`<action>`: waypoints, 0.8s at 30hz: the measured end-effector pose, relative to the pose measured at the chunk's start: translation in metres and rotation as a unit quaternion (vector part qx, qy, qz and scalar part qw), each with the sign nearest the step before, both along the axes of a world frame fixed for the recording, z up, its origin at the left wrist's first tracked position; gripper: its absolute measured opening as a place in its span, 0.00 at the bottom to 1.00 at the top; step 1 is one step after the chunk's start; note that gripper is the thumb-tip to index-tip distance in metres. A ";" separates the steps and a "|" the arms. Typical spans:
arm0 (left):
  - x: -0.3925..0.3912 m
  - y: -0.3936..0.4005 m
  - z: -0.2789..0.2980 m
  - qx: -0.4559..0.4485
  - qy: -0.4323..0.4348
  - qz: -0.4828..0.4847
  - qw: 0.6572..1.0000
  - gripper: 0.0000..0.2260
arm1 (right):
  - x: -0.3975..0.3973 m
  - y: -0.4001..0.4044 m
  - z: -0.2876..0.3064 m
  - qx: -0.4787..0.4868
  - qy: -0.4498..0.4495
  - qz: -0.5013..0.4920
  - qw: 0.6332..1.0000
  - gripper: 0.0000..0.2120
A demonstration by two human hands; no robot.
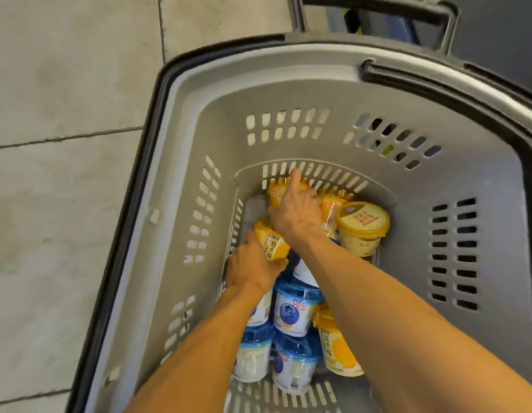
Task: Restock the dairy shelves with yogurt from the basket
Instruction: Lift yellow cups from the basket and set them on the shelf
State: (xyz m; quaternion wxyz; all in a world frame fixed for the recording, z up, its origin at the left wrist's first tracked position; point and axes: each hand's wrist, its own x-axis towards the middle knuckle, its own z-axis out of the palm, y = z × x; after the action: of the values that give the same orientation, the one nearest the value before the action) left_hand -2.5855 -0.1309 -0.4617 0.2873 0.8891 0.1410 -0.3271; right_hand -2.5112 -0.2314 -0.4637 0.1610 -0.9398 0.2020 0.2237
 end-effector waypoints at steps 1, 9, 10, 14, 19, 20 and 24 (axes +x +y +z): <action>0.000 0.000 0.000 -0.002 -0.007 -0.001 1.000 0.36 | -0.001 -0.003 0.006 0.023 -0.005 -0.013 1.000 0.39; -0.012 0.001 0.046 -0.027 -0.058 0.069 0.996 0.35 | -0.019 -0.021 0.076 0.225 -0.112 -0.090 0.964 0.50; -0.015 0.002 0.050 -0.036 -0.062 0.080 0.994 0.35 | -0.026 -0.023 0.081 0.245 -0.128 -0.094 0.956 0.51; -0.017 -0.001 0.100 -0.055 -0.071 0.109 0.990 0.39 | -0.045 -0.039 0.136 0.290 -0.182 -0.111 0.933 0.45; -0.014 -0.001 0.158 -0.081 -0.095 0.120 0.985 0.40 | -0.061 -0.057 0.203 0.340 -0.228 -0.154 0.899 0.39; -0.013 -0.003 0.187 -0.091 -0.096 0.117 0.984 0.39 | -0.066 -0.066 0.233 0.345 -0.242 -0.162 0.892 0.38; -0.006 -0.004 0.270 -0.136 -0.106 0.128 0.977 0.35 | -0.076 -0.084 0.321 0.355 -0.268 -0.184 0.876 0.38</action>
State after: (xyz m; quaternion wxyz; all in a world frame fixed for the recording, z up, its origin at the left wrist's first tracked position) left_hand -2.5917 -0.1349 -0.1918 0.4583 0.8459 0.1762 -0.2081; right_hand -2.5873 -0.3149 -0.1423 0.5703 -0.7892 0.2273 -0.0141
